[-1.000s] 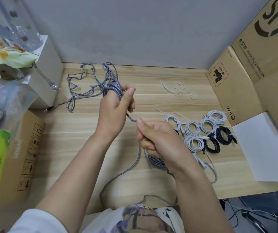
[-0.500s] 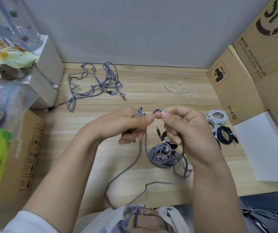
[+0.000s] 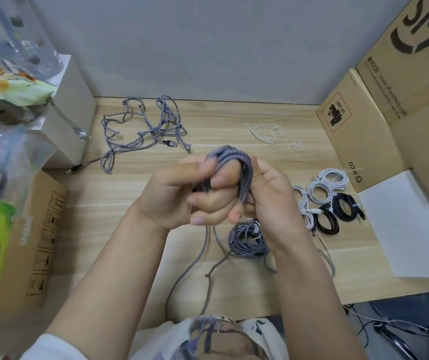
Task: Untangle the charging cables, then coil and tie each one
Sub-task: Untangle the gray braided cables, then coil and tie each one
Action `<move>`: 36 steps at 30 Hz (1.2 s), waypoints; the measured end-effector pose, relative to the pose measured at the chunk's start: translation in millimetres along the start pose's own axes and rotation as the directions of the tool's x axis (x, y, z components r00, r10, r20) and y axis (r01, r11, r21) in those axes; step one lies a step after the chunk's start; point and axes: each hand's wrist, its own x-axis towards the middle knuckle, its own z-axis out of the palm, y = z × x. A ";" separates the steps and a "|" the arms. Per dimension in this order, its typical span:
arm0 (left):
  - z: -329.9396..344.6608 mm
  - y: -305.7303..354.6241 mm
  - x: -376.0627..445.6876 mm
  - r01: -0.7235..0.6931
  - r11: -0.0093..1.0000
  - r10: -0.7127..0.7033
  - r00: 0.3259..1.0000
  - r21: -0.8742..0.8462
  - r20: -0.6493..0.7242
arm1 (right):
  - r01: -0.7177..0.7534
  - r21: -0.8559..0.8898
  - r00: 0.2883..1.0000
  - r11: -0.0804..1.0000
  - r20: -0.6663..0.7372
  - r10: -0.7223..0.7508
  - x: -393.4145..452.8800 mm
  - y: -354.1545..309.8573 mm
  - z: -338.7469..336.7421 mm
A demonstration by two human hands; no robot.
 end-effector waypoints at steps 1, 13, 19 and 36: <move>1.7 0.3 1.6 -0.039 0.998 0.038 0.999 -0.043 -0.026 | -0.025 0.010 1.000 1.000 0.008 0.025 -1.0 0.1 2.7; 4.2 7.2 17.4 -0.356 0.864 0.503 0.644 0.356 -0.577 | -0.294 -0.052 0.927 0.954 0.227 0.298 -2.0 4.2 2.3; -23.6 14.3 -2.1 0.087 0.638 0.655 0.461 0.765 -0.599 | -0.238 -0.211 0.915 0.948 0.279 0.292 -13.3 -8.2 3.1; -4.1 -2.2 -15.4 0.480 0.757 -0.316 0.863 0.443 -0.395 | 0.168 -0.075 0.984 0.983 -0.041 -0.171 -14.6 -17.9 -1.6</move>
